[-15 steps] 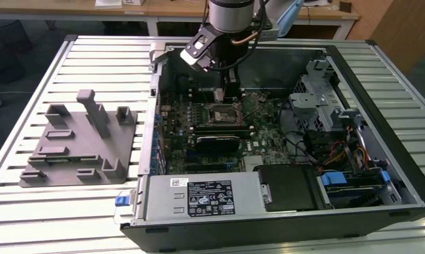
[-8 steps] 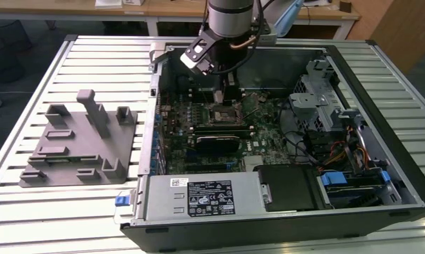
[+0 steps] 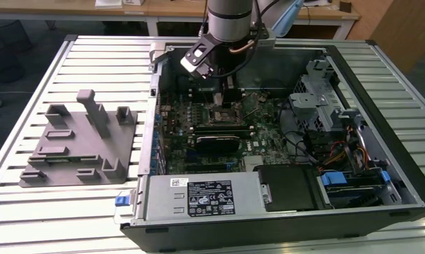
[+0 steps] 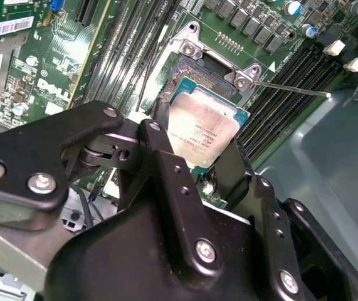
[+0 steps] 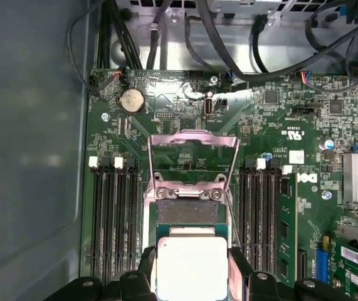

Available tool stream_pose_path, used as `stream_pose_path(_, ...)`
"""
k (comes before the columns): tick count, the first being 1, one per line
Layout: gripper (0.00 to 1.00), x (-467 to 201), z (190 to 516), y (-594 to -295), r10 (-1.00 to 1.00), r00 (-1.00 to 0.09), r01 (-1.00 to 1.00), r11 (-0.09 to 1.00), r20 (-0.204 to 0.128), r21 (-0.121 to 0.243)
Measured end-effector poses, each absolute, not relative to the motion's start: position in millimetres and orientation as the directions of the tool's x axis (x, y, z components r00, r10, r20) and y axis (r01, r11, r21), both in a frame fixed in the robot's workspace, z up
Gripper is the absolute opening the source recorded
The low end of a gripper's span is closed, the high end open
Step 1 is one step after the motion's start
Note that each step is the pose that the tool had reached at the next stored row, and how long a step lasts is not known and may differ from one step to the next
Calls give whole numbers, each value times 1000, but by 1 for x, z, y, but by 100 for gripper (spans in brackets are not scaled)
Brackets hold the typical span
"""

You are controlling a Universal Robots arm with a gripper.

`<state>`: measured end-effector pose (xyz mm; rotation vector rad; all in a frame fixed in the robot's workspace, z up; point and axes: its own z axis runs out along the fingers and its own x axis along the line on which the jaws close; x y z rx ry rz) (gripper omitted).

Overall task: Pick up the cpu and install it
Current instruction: 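Place the cpu into insertion slot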

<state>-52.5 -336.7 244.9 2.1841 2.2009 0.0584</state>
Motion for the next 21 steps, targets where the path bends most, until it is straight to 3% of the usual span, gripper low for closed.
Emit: stream_pose_path(21,54,-50,220,-332,1000,-9,998,9,-3,55)
